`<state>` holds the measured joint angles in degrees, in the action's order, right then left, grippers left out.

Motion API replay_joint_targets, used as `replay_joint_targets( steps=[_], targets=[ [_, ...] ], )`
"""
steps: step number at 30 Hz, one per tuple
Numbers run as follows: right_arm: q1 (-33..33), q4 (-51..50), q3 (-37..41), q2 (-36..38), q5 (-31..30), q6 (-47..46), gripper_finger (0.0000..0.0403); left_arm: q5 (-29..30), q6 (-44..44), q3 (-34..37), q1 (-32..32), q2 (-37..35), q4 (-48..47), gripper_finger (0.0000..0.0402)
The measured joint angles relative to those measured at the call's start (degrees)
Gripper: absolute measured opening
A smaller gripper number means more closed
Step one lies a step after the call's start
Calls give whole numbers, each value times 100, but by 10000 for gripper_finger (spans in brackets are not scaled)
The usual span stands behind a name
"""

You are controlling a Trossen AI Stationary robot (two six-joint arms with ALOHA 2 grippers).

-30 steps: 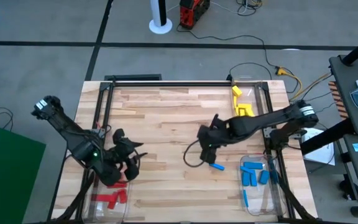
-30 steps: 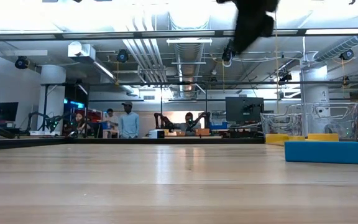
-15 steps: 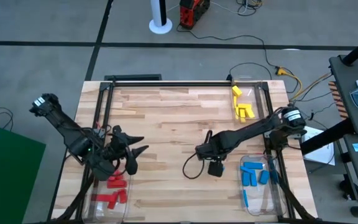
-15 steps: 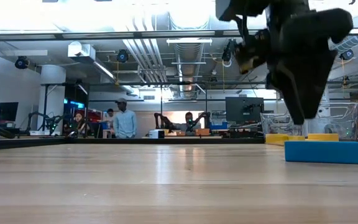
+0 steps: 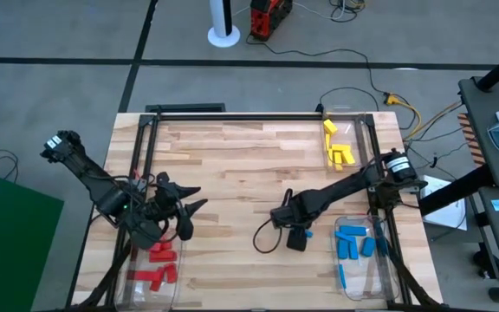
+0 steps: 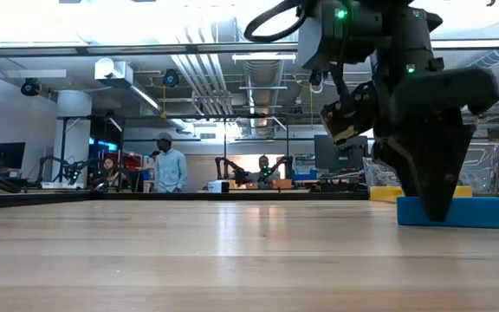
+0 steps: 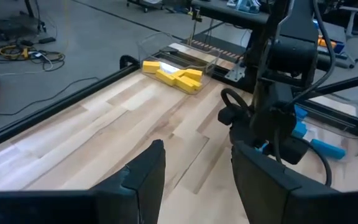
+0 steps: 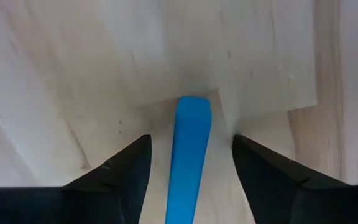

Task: Sort blocks
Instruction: Put the blue block into the bottom right transparent bin

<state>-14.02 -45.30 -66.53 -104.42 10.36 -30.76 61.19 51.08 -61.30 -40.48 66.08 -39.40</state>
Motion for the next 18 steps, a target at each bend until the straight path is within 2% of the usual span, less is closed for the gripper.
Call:
replay_joint_targets(
  steps=[6, 12, 18],
  targets=[
    [2, -4, 8, -13, -147, 26, 156, -2, 7, 0, 51, 38, 7, 162],
    [6, 25, -46, 9, -156, 192, 52, -2, 1, 2, 109, 38, 0, 162],
    [2, -190, -396, 155, 35, 175, 50, -4, -1, 2, 176, 38, -3, 162]
  ],
)
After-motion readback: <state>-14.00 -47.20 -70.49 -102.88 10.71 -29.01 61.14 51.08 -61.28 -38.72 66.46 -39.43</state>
